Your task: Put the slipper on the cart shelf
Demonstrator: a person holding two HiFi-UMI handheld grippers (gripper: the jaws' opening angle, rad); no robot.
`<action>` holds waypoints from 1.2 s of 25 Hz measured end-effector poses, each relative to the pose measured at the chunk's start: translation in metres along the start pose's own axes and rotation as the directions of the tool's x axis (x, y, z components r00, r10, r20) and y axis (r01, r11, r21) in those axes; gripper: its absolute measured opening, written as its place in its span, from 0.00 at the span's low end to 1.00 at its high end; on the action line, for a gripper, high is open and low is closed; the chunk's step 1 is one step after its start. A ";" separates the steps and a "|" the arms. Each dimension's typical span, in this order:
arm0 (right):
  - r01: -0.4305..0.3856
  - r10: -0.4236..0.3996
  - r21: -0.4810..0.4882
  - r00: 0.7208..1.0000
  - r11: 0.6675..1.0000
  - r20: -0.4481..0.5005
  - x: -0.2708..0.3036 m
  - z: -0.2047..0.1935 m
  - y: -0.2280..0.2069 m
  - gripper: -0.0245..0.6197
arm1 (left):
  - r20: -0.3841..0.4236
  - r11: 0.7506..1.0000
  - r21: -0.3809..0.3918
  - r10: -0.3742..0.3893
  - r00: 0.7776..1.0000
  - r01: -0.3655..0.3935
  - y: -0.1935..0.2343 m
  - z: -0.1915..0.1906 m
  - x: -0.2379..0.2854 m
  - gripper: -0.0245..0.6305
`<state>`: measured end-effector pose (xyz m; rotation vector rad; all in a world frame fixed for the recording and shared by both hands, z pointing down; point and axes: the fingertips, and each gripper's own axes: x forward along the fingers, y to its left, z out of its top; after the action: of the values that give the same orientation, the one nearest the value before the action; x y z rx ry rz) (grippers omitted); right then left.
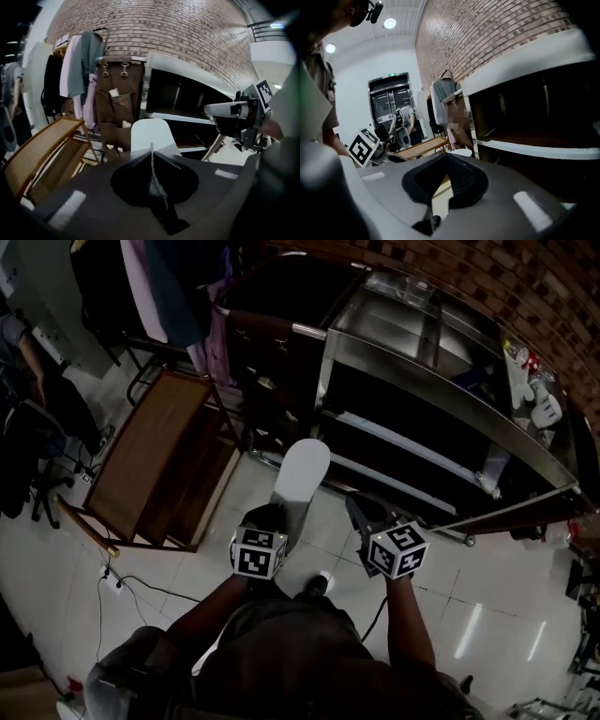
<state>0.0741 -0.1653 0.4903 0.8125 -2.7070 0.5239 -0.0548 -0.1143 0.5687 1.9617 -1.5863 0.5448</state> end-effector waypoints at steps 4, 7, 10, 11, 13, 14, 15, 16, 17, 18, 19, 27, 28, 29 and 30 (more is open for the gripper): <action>0.095 -0.097 0.040 0.994 0.995 0.047 -0.064 -0.008 -0.040 0.04 | -0.017 0.992 0.052 -0.112 0.994 0.112 -0.078 0.014 0.030 0.06; 0.184 -0.189 0.078 0.979 0.980 0.075 -0.106 -0.013 -0.070 0.04 | -0.030 0.977 0.091 -0.188 0.982 0.190 -0.127 0.033 0.054 0.06; 0.262 -0.272 0.109 0.957 0.959 0.098 -0.141 -0.015 -0.099 0.04 | -0.027 0.962 0.133 -0.239 0.971 0.240 -0.169 0.060 0.084 0.07; 0.287 -0.299 0.120 0.949 0.951 0.103 -0.151 -0.016 -0.108 0.04 | -0.028 0.956 0.143 -0.255 0.966 0.257 -0.182 0.067 0.094 0.07; 0.334 -0.349 0.136 0.931 0.933 0.110 -0.167 -0.017 -0.126 0.04 | -0.027 0.945 0.157 -0.287 0.958 0.287 -0.205 0.083 0.114 0.07; 0.356 -0.371 0.139 0.922 0.924 0.110 -0.174 -0.016 -0.135 0.04 | -0.023 0.940 0.162 -0.301 0.953 0.301 -0.215 0.091 0.124 0.07; 0.377 -0.393 0.140 0.913 0.915 0.109 -0.181 -0.015 -0.144 0.04 | -0.018 0.935 0.166 -0.316 0.949 0.314 -0.225 0.100 0.134 0.07; 0.400 -0.415 0.141 0.903 0.906 0.106 -0.188 -0.014 -0.155 0.04 | -0.013 0.930 0.169 -0.330 0.944 0.327 -0.234 0.108 0.144 0.07; 0.423 -0.439 0.143 0.893 0.895 0.104 -0.194 -0.012 -0.166 0.04 | -0.009 0.925 0.170 -0.344 0.939 0.340 -0.243 0.117 0.155 0.07; 0.446 -0.462 0.146 0.881 0.883 0.102 -0.201 -0.009 -0.177 0.04 | -0.006 0.920 0.172 -0.356 0.935 0.351 -0.252 0.125 0.167 0.07; 0.466 -0.483 0.149 0.870 0.872 0.100 -0.206 -0.005 -0.188 0.04 | -0.004 0.916 0.173 -0.366 0.931 0.361 -0.261 0.134 0.179 0.06; 0.542 -0.560 0.176 0.826 0.822 0.072 -0.209 0.015 -0.242 0.04 | 0.015 0.900 0.173 -0.408 0.913 0.399 -0.308 0.184 0.258 0.06; 0.549 -0.567 0.176 0.821 0.817 0.068 -0.209 0.016 -0.247 0.04 | 0.016 0.899 0.168 -0.412 0.911 0.404 -0.313 0.188 0.266 0.07; 0.553 -0.572 0.182 0.818 0.813 0.068 -0.210 0.018 -0.251 0.04 | 0.016 0.898 0.162 -0.416 0.909 0.408 -0.318 0.191 0.273 0.07; 0.555 -0.575 0.190 0.815 0.810 0.070 -0.211 0.019 -0.255 0.04 | 0.017 0.899 0.157 -0.417 0.909 0.409 -0.322 0.194 0.280 0.07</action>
<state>0.3870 -0.2714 0.4668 1.6730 -2.3541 0.5602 0.3146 -0.4010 0.5419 2.3575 -1.1263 0.4514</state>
